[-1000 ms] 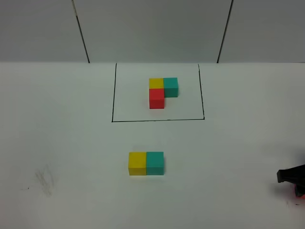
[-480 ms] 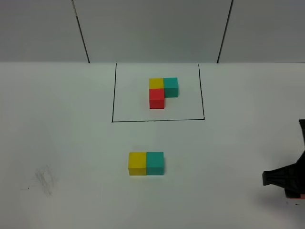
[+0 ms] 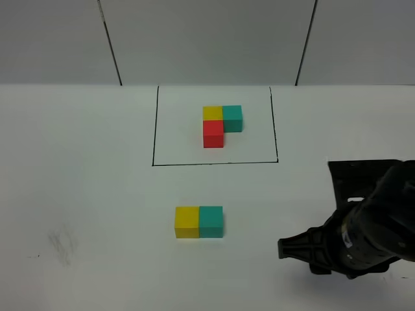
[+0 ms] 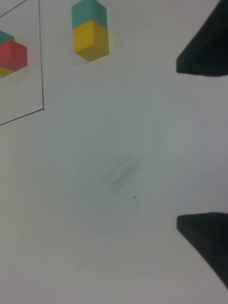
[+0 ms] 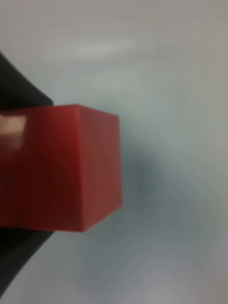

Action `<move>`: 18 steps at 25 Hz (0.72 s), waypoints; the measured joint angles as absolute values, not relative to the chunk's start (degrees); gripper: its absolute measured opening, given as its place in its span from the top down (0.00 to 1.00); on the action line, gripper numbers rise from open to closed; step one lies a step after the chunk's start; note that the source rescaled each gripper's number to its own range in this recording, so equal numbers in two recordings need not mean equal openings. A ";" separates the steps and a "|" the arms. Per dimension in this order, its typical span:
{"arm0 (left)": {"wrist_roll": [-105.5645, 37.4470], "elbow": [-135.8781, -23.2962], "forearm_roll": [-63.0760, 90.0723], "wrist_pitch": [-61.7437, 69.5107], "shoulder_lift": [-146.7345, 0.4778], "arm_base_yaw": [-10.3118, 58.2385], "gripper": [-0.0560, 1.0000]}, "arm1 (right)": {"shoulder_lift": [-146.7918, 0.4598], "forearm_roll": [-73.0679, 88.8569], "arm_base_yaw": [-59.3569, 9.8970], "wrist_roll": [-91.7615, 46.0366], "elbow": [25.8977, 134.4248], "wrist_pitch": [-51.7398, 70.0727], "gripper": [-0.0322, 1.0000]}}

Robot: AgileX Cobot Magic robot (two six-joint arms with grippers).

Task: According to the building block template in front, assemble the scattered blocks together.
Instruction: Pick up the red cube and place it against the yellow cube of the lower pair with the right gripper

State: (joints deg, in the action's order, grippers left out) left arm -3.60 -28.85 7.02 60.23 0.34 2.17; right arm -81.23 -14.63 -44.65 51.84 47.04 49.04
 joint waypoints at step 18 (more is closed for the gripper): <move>-3.60 -28.85 7.02 60.28 0.34 2.17 0.61 | -106.52 -3.68 -54.26 56.40 69.30 53.81 0.95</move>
